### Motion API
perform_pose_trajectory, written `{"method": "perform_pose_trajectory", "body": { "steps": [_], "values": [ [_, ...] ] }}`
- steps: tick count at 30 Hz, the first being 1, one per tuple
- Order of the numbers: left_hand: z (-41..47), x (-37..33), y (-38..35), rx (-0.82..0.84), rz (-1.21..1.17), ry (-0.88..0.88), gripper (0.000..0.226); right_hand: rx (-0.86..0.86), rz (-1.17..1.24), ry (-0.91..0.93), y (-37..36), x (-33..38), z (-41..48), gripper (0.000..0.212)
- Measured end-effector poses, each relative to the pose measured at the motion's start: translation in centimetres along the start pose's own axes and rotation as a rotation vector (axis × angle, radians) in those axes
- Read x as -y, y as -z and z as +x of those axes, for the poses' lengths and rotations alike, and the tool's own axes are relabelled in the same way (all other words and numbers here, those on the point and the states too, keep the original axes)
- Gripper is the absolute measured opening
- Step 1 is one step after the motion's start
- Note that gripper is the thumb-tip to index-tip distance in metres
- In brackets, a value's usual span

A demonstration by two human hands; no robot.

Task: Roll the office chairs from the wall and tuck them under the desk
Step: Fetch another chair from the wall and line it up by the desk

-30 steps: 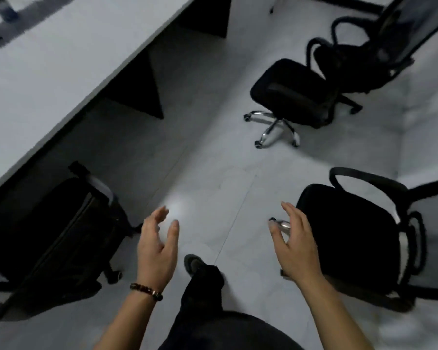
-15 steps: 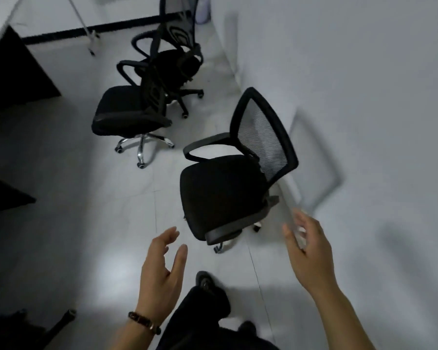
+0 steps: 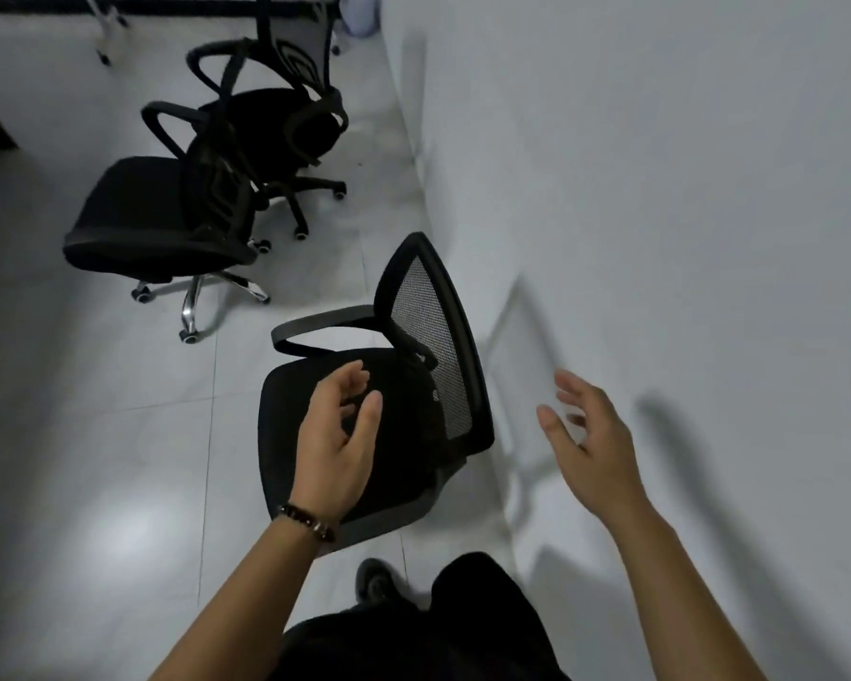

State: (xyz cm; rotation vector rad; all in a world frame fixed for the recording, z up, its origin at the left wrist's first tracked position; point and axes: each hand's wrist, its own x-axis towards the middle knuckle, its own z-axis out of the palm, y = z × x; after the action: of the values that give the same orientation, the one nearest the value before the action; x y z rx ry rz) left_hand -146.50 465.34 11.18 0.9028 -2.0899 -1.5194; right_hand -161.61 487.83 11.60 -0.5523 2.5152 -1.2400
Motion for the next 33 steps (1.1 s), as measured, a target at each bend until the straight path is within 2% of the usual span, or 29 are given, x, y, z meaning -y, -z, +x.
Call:
{"method": "perform_pose_trajectory", "body": {
  "steps": [4, 8, 11, 15, 17, 21, 23, 27, 29, 33],
  "values": [
    [4.0, -1.2, -1.3, -0.07, -0.022, 0.016, 0.041, 0.129, -0.013, 0.108, 0.0, 2.4, 9.2, 0.044],
    [6.5, 0.9, -3.6, -0.194, -0.015, 0.133, 0.043, 0.324, -0.066, 0.307, -4.3, 1.9, 19.8, 0.048],
    [6.4, 2.7, -5.8, -0.328, -0.056, 0.33, 0.041, 0.481, -0.216, 0.43, -8.2, 0.8, 26.7, 0.051],
    [5.6, 4.8, -9.4, -0.485, -0.237, 0.632, 0.04, 0.641, -0.535, 0.765, -13.6, -1.1, 33.0, 0.051],
    [5.2, 6.0, -11.0, -0.518, -0.277, 0.761, 0.046, 0.724, -0.55, 0.861, -16.2, -1.0, 33.9, 0.045],
    [4.4, 7.0, -13.0, -0.503, -0.382, 0.933, 0.051, 0.637, -0.623, 0.932, -18.5, 0.0, 32.7, 0.041],
    [4.1, 7.3, -13.2, -0.393, -0.401, 0.953, 0.054, 0.637, -0.642, 0.942, -19.6, 1.0, 31.3, 0.042],
    [2.4, 8.7, -12.4, -0.063, -0.002, 0.912, 0.068, 0.653, -0.684, 0.918, -21.9, 2.3, 27.1, 0.044],
    [1.1, 9.2, -11.1, -0.047, 0.116, 0.938, 0.077, 0.624, -0.711, 0.891, -22.7, 2.8, 24.9, 0.042],
    [-2.3, 9.0, -7.0, -0.164, 0.351, 0.923, 0.083, 0.592, -0.735, 0.824, -25.5, 5.0, 19.9, 0.05]
  ]
}}
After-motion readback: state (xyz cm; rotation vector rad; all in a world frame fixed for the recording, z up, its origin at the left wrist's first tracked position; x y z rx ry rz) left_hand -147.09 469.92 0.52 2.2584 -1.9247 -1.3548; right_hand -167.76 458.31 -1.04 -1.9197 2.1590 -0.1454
